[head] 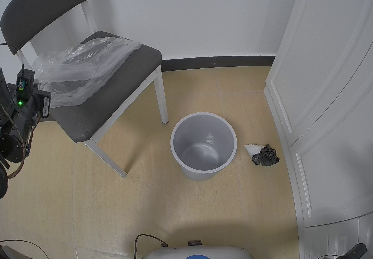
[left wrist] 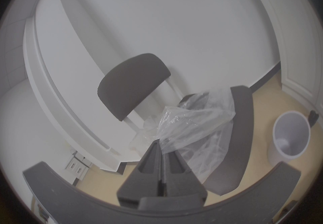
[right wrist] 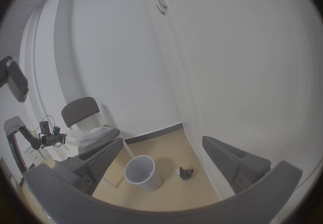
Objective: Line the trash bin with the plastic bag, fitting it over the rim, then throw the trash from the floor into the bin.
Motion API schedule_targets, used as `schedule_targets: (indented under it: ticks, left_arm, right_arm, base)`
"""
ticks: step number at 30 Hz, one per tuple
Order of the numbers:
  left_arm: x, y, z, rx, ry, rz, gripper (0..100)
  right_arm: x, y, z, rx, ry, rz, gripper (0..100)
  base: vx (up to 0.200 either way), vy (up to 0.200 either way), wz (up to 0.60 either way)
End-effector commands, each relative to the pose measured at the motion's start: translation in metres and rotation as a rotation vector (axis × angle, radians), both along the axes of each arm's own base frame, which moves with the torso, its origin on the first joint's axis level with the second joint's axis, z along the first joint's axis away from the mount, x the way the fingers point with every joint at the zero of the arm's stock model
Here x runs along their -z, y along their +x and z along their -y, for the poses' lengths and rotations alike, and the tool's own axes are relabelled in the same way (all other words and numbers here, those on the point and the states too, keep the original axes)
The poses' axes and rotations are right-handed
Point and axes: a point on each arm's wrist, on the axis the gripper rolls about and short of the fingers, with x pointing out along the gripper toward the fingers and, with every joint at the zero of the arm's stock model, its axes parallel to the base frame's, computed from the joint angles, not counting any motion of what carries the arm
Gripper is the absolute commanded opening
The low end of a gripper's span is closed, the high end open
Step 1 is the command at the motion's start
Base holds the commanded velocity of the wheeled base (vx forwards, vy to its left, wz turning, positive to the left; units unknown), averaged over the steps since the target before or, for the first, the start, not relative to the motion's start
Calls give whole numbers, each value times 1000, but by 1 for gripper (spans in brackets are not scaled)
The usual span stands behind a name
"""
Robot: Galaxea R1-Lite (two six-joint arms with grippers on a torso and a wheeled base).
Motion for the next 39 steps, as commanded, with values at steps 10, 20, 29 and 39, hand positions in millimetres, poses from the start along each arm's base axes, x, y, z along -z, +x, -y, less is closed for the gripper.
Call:
schedule_targets:
  ticks: [10,20,29,39]
  left_arm:
    - [-51,-19,25,146,-83,187,0]
    - [-54,-25,44,250,-135,199,0]
    - [-71,-34,61,355,-223,238,0]
    - [-90,-45,77,451,-263,274,0]
  right_arm:
    - [-77,75,-3,-16,62,-24,100]
    - [-72,84,-3,-21,101,-46,100]
    - [-50,109,-3,34,107,-166,100]
    - [-53,138,-19,6,144,-120,100]
  base:
    - [0,0,0]
    - [0,0,0]
    - [0,0,0]
    - [0,0,0]
